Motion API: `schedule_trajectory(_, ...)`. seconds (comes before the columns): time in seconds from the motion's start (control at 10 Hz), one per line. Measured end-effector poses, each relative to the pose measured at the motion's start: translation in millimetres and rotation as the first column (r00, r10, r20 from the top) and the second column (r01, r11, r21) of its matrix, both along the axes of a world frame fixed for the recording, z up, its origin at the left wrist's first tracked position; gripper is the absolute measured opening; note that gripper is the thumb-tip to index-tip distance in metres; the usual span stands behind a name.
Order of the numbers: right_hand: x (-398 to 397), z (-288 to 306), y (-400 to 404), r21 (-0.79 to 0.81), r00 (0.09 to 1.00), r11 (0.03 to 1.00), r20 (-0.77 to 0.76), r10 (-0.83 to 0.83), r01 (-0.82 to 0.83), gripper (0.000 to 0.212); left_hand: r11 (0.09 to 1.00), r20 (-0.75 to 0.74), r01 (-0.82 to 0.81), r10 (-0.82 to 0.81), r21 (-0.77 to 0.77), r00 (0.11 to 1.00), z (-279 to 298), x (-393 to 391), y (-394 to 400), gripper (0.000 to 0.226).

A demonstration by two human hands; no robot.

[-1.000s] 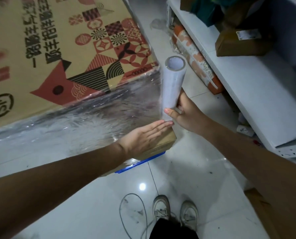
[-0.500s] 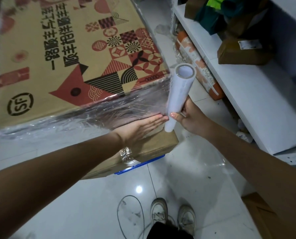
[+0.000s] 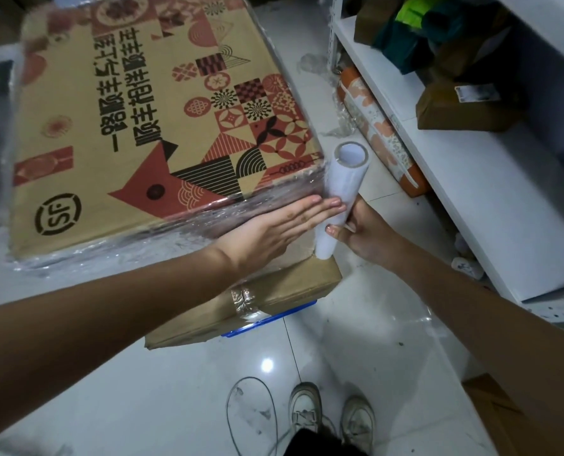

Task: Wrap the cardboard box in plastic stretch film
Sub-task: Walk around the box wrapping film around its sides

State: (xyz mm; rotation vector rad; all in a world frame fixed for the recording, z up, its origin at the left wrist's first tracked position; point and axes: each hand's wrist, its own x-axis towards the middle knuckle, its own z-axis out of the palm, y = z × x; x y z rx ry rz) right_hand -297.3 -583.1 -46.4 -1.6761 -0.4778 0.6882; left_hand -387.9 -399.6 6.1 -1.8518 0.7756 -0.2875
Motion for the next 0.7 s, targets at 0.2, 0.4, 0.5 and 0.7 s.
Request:
schedule_trajectory(0.2, 4.7, 8.2, -2.7, -0.056, 0.997, 0.997, -0.056, 0.057, -0.061, 0.063, 0.997, -0.081, 0.037, -0.031, 0.063, 0.996, 8.3, -3.7, 3.6, 0.064)
schedule_trajectory(0.4, 15.4, 23.4, 1.0, -0.273, 0.955, 0.927, 0.079, 0.287, -0.256, 0.046, 0.992, -0.14, 0.033, -0.015, 0.124, 0.99, 14.5, -11.7, 1.6, 0.063)
schedule_trajectory(0.5, 18.9, 22.8, 1.2, -0.28, 0.886, 0.915, 0.283, 0.367, -0.289, 0.02, 0.988, -0.163, 0.039, -0.014, 0.149, 0.987, 16.0, -6.9, -4.3, 0.061)
schedule_trajectory(0.7, 24.7, 27.1, 3.6, -0.326, 0.962, 0.914, 0.044, 0.27, -0.241, 0.011, 0.986, -0.132, 0.07, -0.05, 0.154, 0.99, 17.6, -0.7, -6.4, 0.06)
